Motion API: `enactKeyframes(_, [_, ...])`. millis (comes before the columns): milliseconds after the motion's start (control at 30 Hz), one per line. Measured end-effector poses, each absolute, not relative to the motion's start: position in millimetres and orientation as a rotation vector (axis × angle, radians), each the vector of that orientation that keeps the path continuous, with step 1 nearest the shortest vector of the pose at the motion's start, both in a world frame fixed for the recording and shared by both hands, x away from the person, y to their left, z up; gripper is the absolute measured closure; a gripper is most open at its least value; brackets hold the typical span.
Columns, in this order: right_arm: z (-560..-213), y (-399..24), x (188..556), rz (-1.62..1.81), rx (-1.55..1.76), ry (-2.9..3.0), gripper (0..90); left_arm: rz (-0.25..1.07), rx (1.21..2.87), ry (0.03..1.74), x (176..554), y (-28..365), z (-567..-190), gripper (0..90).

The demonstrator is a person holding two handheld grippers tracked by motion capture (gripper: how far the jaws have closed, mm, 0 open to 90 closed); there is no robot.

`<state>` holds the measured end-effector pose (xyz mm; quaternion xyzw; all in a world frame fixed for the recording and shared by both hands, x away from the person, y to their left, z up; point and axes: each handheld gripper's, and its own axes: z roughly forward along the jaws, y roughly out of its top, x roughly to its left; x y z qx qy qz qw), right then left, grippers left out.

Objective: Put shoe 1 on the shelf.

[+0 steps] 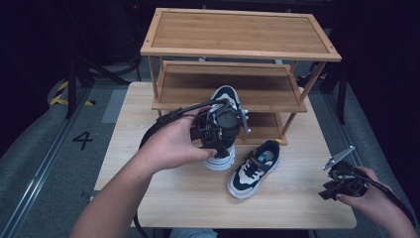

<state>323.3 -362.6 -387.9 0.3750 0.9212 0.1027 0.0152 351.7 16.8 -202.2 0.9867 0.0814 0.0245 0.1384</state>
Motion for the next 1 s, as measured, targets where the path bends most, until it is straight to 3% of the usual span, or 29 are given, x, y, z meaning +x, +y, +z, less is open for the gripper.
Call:
enactKeyframes(500, [-389, -361, 317, 0.311, 1.156, 2.874, 59.3, 0.171, 2.825, 0.234, 413, 8, -201, 71.3])
enactKeyframes(1000, [-388, -358, 318, 0.320, 1.128, 2.883, 59.1, 0.107, 2.804, 0.331, 462, -1, -205, 70.7])
